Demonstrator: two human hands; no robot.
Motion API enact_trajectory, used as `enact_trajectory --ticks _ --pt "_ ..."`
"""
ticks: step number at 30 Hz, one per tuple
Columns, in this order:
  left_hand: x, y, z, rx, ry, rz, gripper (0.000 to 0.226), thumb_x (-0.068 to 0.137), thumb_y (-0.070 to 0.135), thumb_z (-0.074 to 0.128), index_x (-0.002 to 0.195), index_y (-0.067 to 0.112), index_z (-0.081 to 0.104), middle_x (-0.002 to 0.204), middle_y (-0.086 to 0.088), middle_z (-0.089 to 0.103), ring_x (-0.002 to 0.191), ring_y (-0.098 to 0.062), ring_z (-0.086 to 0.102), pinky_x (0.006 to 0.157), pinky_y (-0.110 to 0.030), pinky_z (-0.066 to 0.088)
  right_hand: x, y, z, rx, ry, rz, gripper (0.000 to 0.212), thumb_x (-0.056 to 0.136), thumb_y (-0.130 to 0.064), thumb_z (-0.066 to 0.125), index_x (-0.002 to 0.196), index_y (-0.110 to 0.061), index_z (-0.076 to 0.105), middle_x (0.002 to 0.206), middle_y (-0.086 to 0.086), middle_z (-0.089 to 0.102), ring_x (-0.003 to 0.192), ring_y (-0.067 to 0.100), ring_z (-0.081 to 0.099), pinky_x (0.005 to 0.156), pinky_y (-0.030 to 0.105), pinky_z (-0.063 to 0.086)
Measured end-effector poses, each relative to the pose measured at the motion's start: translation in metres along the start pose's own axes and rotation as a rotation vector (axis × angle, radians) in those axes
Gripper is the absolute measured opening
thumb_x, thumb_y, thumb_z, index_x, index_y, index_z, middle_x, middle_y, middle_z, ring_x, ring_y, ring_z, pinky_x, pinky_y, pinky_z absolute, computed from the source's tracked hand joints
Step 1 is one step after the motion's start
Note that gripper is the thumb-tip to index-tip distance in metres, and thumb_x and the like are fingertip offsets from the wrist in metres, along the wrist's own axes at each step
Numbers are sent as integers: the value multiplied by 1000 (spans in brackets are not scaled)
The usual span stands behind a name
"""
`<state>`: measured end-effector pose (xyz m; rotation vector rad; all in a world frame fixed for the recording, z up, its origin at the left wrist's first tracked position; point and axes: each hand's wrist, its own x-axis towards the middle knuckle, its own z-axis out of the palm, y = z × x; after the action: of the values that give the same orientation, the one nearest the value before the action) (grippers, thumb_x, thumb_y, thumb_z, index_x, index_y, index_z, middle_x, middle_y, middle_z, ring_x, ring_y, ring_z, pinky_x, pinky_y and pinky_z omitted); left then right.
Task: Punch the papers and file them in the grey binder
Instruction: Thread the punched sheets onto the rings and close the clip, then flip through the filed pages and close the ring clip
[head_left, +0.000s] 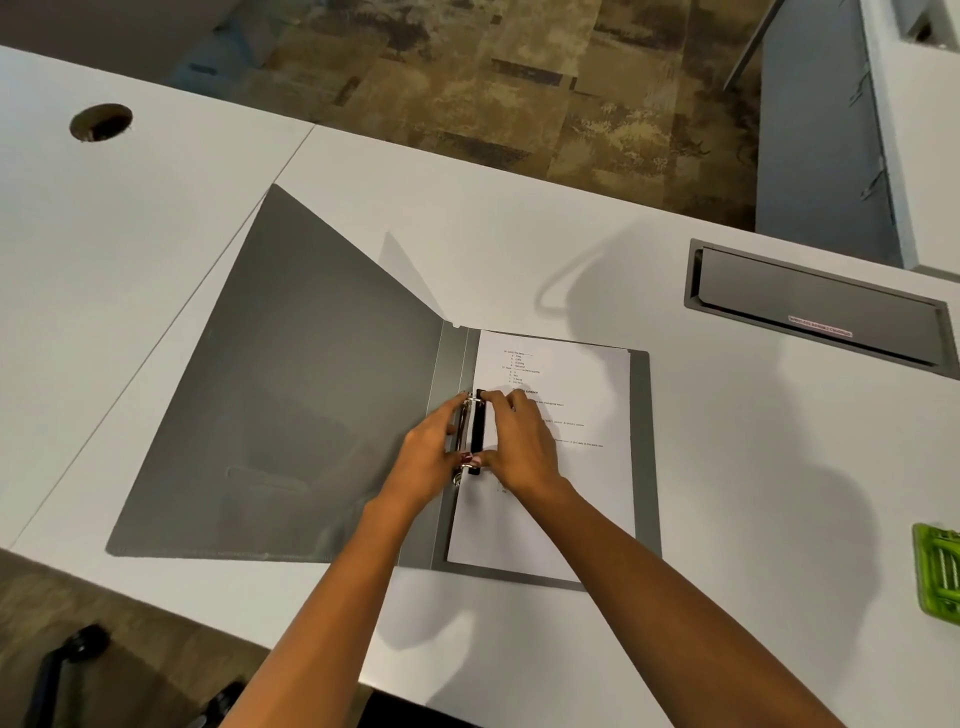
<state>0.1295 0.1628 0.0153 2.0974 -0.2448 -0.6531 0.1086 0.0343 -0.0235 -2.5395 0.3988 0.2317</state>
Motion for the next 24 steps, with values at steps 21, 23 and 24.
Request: enact_trajectory --ticks 21,23,24 --pt "-22 0 33 -82 334 -187 48 88 5 62 133 11 48 132 -10 53 120 -27 53 102 -43 45 -94 58 -24 222 387 769 55 78 -15 73 127 -10 47 130 19 44 116 36 46 95 46 44" --pt "-24 2 38 -77 321 -227 48 87 7 63 132 10 48 131 -10 54 120 -28 54 102 -44 43 -97 59 -24 226 360 814 54 80 -17 72 127 -9 46 130 19 43 116 37 46 94 46 44" --pt "-25 3 39 -78 317 -236 47 87 8 63 132 10 48 130 -10 55 120 -28 54 101 -44 43 -97 60 -25 243 353 826 53 80 -17 71 126 -8 46 129 19 43 115 37 47 93 45 45"
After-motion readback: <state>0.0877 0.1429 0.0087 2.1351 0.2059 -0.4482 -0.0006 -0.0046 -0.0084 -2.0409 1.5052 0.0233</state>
